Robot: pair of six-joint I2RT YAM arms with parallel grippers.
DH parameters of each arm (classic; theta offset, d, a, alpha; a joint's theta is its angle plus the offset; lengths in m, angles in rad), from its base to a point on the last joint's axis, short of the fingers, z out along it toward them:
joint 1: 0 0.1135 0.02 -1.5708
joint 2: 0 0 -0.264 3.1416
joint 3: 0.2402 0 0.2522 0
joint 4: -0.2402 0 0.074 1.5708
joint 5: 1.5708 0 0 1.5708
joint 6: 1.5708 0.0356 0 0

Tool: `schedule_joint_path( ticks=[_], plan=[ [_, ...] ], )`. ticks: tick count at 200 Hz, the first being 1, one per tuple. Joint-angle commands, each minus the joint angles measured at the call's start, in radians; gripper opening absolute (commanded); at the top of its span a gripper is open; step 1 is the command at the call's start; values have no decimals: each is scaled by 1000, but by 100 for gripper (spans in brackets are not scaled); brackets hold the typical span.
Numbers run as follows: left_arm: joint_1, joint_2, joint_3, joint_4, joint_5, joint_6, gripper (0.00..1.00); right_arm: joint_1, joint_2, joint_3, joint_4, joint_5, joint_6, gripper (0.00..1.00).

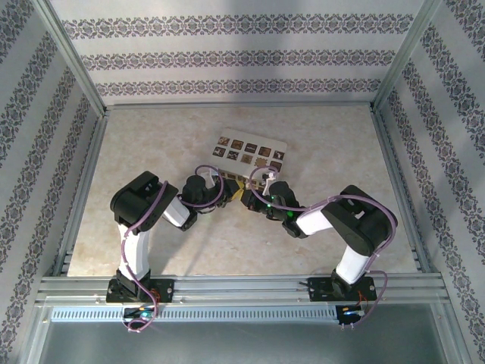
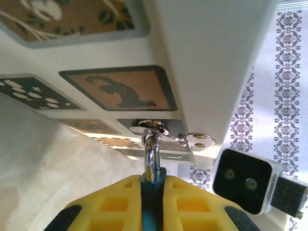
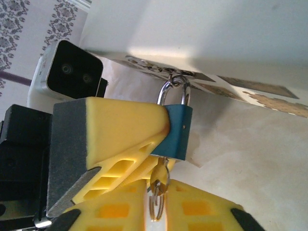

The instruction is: Unlock the padlock with the key

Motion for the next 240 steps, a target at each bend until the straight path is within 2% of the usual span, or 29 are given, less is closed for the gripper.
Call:
schedule_joint_path(
  ticks=[1, 33, 61, 74, 112, 128, 171, 240],
  plan=[
    [-13, -38, -5, 24, -26, 25, 10, 1, -52, -9, 49, -9, 0, 23],
    [-14, -68, -10, -2, -32, 37, 9, -13, -101, -51, 28, 15, -26, 33],
    [-13, -92, -13, -29, -32, 49, 9, -41, -189, -97, -59, 44, -84, 38],
    [-13, -105, -15, -43, -33, 56, 9, -47, -258, -101, -155, 67, -141, 39],
    [-13, -138, -14, -88, -32, 71, 9, -27, -516, -25, -605, 213, -425, 47],
    [-13, -140, -10, -100, -23, 69, 8, -20, -618, -3, -709, 277, -541, 51],
    [-13, -145, -1, -109, -14, 67, 8, -17, -824, -10, -744, 339, -768, 69],
    [-13, -139, 33, -151, 10, 72, 7, 13, -903, 52, -809, 330, -1133, 86]
  ],
)
